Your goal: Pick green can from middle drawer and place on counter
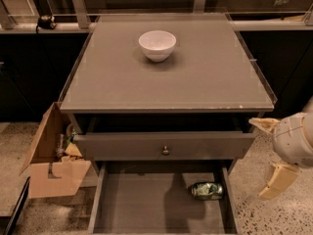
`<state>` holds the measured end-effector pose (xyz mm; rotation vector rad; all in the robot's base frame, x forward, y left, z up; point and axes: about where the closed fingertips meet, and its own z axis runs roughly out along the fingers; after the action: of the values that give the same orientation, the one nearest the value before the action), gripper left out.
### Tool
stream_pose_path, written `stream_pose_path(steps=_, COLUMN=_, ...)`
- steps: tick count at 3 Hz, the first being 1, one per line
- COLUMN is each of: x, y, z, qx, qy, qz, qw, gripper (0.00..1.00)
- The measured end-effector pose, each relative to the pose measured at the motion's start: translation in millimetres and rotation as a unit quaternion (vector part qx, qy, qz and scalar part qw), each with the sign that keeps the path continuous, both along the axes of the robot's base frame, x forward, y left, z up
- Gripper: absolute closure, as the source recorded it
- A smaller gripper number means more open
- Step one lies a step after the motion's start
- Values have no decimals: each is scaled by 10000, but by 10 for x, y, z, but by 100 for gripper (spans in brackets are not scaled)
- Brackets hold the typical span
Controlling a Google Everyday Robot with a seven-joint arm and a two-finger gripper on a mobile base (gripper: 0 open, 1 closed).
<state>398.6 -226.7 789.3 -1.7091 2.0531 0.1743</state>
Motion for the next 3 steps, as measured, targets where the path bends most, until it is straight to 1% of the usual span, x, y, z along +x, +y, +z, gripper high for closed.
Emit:
stream_pose_path(steps=1, x=0, y=1, z=0, qx=0, qy=1, qz=1, qw=10000, gripper=0)
stream_pose_path(steps=2, x=-58, y=91, z=-66, qx=-60, qy=103, qz=195, qw=9997, gripper=0)
stream_pose_path(steps=3, x=-76, y=155, z=-286, qx=-54, qy=183, qz=329, qw=9993, gripper=0)
